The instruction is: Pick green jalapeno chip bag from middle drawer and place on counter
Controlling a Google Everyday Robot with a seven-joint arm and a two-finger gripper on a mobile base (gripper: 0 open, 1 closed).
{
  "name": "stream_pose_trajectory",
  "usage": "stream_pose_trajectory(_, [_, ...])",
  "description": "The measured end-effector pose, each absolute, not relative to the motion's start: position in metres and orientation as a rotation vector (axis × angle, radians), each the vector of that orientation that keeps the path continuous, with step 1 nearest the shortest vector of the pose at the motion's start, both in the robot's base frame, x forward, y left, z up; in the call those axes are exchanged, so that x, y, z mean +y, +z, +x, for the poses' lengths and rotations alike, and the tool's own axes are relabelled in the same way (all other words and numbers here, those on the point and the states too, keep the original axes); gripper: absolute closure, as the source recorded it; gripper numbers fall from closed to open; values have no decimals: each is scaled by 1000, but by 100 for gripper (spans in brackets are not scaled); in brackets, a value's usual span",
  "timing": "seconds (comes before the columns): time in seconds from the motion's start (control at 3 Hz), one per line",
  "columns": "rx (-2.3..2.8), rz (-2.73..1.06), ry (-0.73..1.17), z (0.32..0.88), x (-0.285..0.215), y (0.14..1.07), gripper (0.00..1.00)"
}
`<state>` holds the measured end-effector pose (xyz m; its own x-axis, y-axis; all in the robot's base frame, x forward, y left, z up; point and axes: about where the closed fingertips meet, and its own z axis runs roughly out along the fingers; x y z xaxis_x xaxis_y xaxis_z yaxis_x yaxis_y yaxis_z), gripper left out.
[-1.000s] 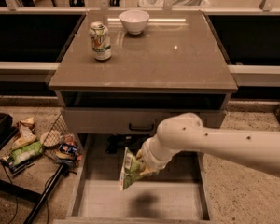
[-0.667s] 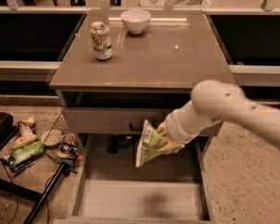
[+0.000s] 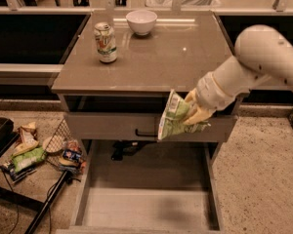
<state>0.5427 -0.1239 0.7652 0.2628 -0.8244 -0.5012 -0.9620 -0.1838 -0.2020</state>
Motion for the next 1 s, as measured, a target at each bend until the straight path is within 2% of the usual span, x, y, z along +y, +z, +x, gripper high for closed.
stream_pose_trajectory(0.33, [1682, -2012, 389, 577, -124, 823, 100])
stream_pose_trajectory(0.67, [1700, -1887, 175, 626, -117, 935, 100])
stream_pose_trajectory(1.0, [1683, -1795, 10, 647, -117, 995, 100])
